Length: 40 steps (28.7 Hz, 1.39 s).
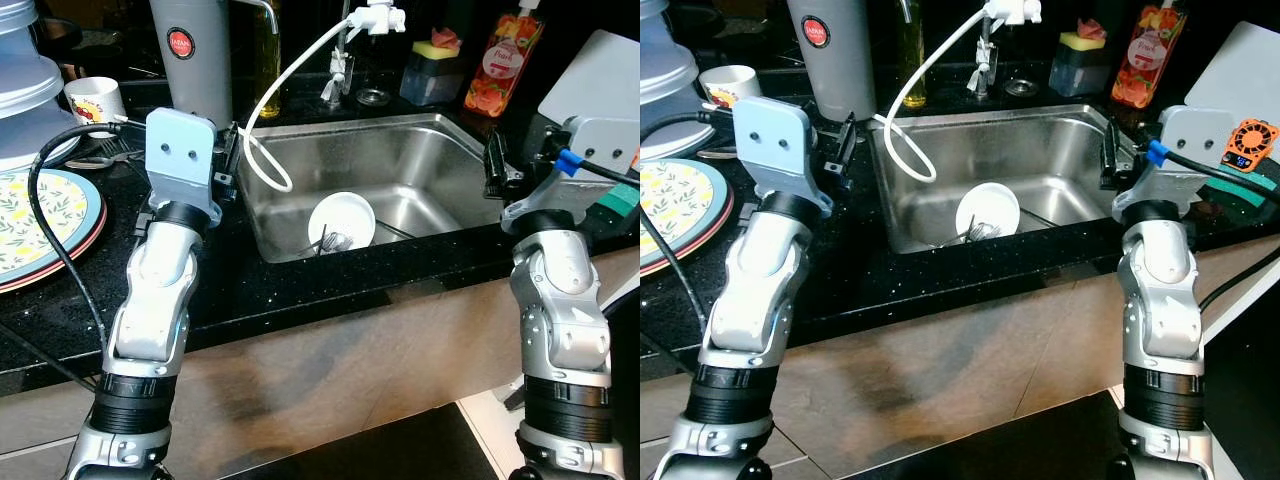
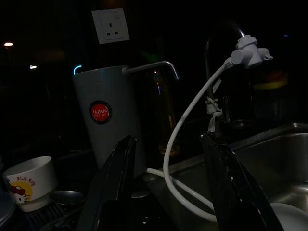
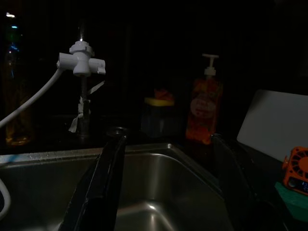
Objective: Kitchen organization
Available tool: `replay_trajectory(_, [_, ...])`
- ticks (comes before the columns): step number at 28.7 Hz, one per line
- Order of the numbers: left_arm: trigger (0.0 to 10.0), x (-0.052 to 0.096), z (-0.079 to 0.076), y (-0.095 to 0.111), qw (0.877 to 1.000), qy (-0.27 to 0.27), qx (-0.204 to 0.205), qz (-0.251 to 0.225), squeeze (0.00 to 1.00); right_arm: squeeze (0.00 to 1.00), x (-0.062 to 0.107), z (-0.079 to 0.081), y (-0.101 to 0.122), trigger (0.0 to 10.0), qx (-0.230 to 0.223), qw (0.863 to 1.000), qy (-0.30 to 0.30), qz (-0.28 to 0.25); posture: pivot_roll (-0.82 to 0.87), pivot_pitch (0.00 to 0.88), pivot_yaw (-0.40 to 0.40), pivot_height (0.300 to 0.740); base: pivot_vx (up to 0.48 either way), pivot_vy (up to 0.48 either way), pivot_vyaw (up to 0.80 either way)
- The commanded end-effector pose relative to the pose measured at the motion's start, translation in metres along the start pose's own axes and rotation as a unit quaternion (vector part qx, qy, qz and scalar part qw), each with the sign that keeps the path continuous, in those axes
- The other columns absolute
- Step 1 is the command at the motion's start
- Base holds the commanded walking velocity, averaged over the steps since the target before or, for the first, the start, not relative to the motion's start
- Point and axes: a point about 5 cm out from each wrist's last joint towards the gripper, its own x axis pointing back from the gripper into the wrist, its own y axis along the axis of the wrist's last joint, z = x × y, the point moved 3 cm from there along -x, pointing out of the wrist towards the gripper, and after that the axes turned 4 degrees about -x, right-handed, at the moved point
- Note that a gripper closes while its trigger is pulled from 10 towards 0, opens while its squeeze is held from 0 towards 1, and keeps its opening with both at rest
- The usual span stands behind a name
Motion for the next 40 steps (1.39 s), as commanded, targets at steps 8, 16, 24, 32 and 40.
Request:
replay_trajectory(8, [10.0,-0.0027,-0.0050,0.0004,1.000,-0.006,0.004,-0.003,0.00,0.00,-0.0008,-0.0065,-0.0050,10.0,0.000,1.000,-0.019,0.014,0.03,0.016,-0.036,0.740,0.000,0.000,0.57])
replay_trajectory(16, [10.0,-0.0043,-0.0049,-0.0001,1.000,-0.008,0.002,-0.004,0.00,0.00,-0.0013,-0.0073,-0.0048,10.0,-0.003,1.000,-0.024,0.014,0.03,0.013,-0.032,0.740,0.000,0.000,0.80])
replay_trajectory(24, [10.0,-0.0048,-0.0056,-0.0009,1.000,-0.008,0.001,-0.003,0.00,0.00,-0.0023,-0.0092,-0.0042,10.0,-0.002,1.000,-0.028,0.013,0.04,0.009,-0.032,0.740,0.000,0.000,0.80])
replay_trajectory(32, [10.0,-0.0047,-0.0054,-0.0015,1.000,-0.009,-0.001,-0.003,0.00,0.00,-0.0026,-0.0083,-0.0047,10.0,-0.004,1.000,-0.027,0.014,0.04,0.005,-0.032,0.740,0.000,0.000,0.80])
replay_trajectory(40, [10.0,-0.0051,-0.0069,-0.0017,1.000,-0.011,0.000,-0.003,0.00,0.00,-0.0027,-0.0109,-0.0051,10.0,-0.002,0.999,-0.033,0.016,0.03,0.004,-0.028,0.740,0.000,0.000,0.60])
